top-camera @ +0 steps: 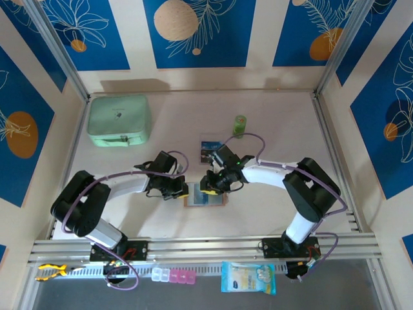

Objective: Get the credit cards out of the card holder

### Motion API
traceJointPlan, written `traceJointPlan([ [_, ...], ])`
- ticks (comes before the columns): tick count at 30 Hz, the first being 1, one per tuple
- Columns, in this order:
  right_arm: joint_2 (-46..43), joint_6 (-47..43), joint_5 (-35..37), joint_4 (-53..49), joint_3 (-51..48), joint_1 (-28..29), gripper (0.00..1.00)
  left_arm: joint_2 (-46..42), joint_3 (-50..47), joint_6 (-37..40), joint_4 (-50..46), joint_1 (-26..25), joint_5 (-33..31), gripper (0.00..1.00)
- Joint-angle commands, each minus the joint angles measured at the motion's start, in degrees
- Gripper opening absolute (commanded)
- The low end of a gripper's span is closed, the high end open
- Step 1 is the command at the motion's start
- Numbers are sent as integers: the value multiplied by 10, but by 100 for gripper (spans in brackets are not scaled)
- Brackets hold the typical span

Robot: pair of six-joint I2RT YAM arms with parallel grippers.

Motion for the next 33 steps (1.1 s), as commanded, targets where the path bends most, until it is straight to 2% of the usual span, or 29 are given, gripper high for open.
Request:
traceJointPlan([
  [1, -23, -1, -4, -2, -13, -5, 29, -22, 27, 4, -29, 2, -3, 1],
  [12, -22, 2, -28, 22, -42, -18, 28, 21, 61, -7, -12, -48, 3, 0],
  [33, 14, 4, -35, 37, -52, -24, 25, 52, 56, 18, -55, -49, -38, 0],
])
